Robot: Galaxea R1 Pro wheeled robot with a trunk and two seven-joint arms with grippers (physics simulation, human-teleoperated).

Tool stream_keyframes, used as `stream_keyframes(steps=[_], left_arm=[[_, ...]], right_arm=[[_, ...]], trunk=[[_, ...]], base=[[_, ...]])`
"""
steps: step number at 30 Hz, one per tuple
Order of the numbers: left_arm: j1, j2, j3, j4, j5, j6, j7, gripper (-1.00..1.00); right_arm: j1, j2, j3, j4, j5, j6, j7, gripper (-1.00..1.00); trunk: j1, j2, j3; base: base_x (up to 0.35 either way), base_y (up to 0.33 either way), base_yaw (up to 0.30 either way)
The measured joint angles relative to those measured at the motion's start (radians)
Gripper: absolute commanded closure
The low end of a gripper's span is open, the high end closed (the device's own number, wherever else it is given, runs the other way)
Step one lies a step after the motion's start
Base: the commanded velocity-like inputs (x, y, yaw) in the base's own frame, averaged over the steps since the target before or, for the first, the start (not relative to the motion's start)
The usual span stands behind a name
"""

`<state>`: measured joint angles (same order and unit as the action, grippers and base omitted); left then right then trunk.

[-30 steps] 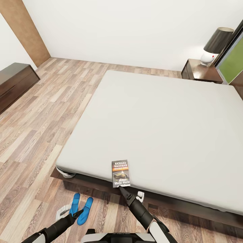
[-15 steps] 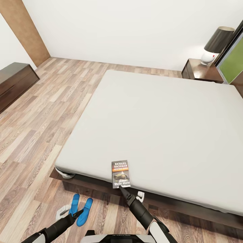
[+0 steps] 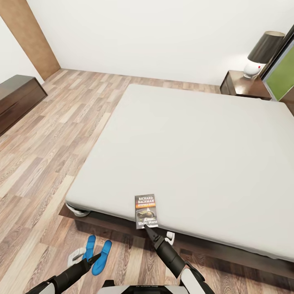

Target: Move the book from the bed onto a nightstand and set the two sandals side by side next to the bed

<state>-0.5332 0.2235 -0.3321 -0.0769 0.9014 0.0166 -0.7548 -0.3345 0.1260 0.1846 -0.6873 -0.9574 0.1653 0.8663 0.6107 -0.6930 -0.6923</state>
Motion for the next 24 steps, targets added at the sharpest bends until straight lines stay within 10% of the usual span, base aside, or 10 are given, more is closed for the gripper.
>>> stream_keyframes(steps=[24], left_arm=[[0.000, 0.000, 0.001, 0.000, 0.000, 0.000, 0.000, -1.00]], right_arm=[[0.000, 0.000, 0.000, 0.000, 0.000, -0.002, 0.000, -1.00]], trunk=[[0.016, -0.028, -0.013]], base=[[-0.057, 0.000, 0.000]])
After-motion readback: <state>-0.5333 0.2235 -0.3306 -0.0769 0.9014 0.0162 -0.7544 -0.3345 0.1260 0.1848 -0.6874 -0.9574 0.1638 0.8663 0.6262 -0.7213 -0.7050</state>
